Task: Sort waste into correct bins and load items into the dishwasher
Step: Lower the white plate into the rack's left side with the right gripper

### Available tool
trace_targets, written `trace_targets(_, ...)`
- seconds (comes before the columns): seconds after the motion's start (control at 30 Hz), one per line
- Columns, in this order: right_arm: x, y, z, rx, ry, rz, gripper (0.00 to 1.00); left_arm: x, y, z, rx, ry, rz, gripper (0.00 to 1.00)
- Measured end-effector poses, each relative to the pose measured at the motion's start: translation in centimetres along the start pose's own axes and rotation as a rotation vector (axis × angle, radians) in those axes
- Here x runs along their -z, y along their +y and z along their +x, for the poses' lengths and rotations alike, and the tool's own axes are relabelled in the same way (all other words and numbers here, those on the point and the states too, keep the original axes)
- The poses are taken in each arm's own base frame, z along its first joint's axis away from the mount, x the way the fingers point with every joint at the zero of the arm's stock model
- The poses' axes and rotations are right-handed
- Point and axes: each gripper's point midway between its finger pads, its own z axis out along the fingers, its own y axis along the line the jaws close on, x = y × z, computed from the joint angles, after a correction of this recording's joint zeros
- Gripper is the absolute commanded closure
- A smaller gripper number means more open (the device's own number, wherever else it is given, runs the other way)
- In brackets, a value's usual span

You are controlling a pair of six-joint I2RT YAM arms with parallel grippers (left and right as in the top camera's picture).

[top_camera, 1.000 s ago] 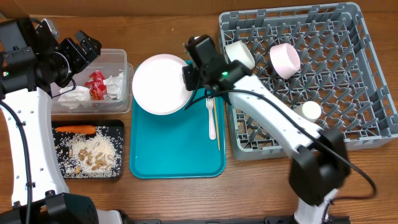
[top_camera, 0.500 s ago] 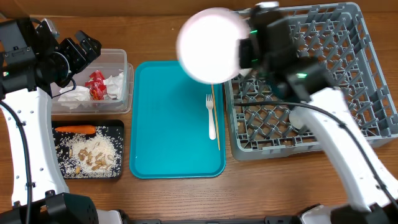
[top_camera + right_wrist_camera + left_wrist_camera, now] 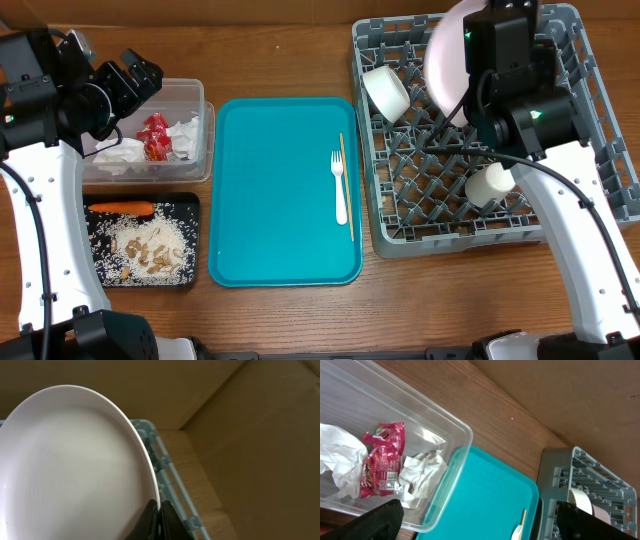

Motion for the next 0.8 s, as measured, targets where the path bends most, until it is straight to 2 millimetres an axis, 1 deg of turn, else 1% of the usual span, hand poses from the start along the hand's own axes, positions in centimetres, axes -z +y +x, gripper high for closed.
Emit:
trace_targets(0.1,-0.1,-0.9,0.1,0.011,0.005,0.061,0.96,0.0,0.0,0.0,0.000,0.000,0.000,0.00)
trace_targets(0.33,-0.2,-2.0,0.5,0.026,0.017,0.139,0.96,0.0,0.0,0.0,0.000,0.000,0.000,0.00)
trace_targets(0.47,-0.5,-2.2,1.4,0.053,0.036,0.185,0.96,0.0,0.0,0.0,0.000,0.000,0.000,0.00)
trace_targets(0.57,-0.6,-1.8,2.2,0.086,0.050,0.194,0.96,0.0,0.0,0.0,0.000,0.000,0.000,0.00)
trace_targets(0.63,-0.4,-1.4,2.3,0.097,0.047,0.190,0.96,0.0,0.0,0.0,0.000,0.000,0.000,0.00)
trace_targets(0.8,0.6,0.9,2.7,0.149,0.030,0.154,0.96,0.0,0.0,0.0,0.000,0.000,0.000,0.00)
